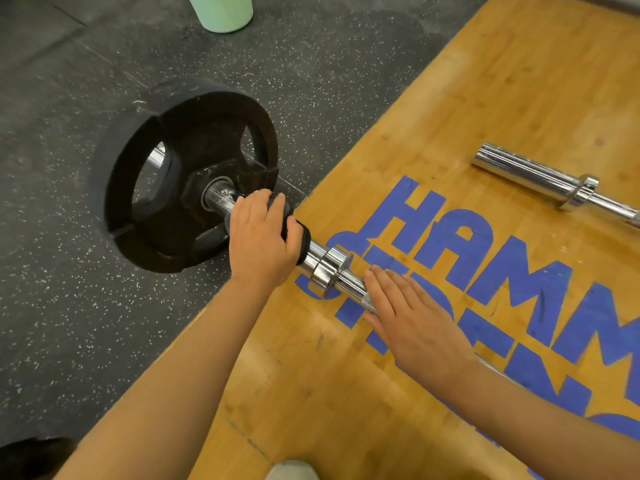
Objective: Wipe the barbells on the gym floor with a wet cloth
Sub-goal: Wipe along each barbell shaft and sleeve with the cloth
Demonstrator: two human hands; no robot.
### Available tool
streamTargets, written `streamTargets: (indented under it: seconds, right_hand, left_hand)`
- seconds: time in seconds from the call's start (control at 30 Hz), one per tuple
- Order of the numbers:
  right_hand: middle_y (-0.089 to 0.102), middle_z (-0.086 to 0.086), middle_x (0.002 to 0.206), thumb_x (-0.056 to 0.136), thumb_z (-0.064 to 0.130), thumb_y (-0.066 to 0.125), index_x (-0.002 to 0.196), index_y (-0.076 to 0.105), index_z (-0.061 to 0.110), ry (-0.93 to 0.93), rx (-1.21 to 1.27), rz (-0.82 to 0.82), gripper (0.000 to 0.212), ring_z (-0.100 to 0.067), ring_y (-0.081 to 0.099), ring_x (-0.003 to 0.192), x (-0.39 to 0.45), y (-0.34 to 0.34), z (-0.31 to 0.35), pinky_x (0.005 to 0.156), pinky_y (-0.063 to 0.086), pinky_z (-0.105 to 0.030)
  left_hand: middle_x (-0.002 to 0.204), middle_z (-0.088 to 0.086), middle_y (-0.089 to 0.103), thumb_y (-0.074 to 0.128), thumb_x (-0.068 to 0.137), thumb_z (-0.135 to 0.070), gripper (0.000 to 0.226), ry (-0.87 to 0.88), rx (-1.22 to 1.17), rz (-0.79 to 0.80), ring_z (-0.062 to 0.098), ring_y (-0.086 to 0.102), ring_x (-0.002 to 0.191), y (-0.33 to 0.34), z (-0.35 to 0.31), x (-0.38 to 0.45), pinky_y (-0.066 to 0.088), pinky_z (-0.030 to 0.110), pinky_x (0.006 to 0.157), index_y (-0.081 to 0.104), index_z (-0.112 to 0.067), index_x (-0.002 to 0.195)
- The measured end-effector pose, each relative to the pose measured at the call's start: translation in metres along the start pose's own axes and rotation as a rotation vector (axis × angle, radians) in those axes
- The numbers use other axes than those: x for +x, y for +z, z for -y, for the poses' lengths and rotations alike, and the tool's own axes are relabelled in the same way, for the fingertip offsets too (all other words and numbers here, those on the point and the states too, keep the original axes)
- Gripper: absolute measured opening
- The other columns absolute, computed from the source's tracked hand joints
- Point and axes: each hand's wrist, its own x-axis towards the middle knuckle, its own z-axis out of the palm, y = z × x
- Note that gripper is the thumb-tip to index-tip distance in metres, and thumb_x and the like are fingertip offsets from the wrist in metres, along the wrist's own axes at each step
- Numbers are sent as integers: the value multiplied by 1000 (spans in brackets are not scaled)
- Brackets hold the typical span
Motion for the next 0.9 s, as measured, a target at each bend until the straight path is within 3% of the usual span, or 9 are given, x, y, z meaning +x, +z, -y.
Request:
streamTargets:
  seconds: [0.17,0.33,0.57,0.7,0.77,0.9]
  right_hand:
    - [51,-16,146,103,34,31,147,34,2,-20,-23,5,54,-31,57,128,1,0,-3,109,42,-44]
    - [34,-12,159,89,14,54,155,26,7,-125,-23,56,72,-31,44,140,-17,-3,-15,112,28,-48]
    - [21,-7,165,92,15,52,159,16,10,-112,48,129,75,-30,33,147,-17,-4,-11,111,27,-48]
    - [26,-6,163,104,25,33,158,21,11,-89,83,114,57,-29,35,146,-16,-5,-12,111,28,-46]
    - [29,-5,162,109,31,21,157,23,12,-67,102,122,52,-28,37,145,-16,-9,-11,111,28,-45]
    - [32,-4,161,111,37,9,156,24,14,-44,117,140,53,-26,38,144,-15,-12,-10,111,28,-44]
  left_hand:
    - [124,14,57,32,94,-37,54,-22,-2,-16,28,49,121,2,0,5,22,43,116,62,-4,125]
    - [126,14,55,32,94,-36,55,-27,-7,-9,30,48,123,1,-1,3,23,46,117,60,-3,128]
    - [127,11,57,40,94,-35,50,66,-67,3,30,46,128,-1,-8,-11,23,48,117,59,-2,126]
    - [119,9,60,43,93,-39,49,166,-30,17,26,52,117,-1,-2,-6,26,44,113,64,-4,120]
    - [107,8,59,41,93,-39,46,121,10,11,24,53,104,-3,6,5,29,40,107,65,-5,113]
    - [121,14,57,38,94,-36,52,-57,-2,-19,29,50,121,-2,18,16,27,51,115,60,-3,127]
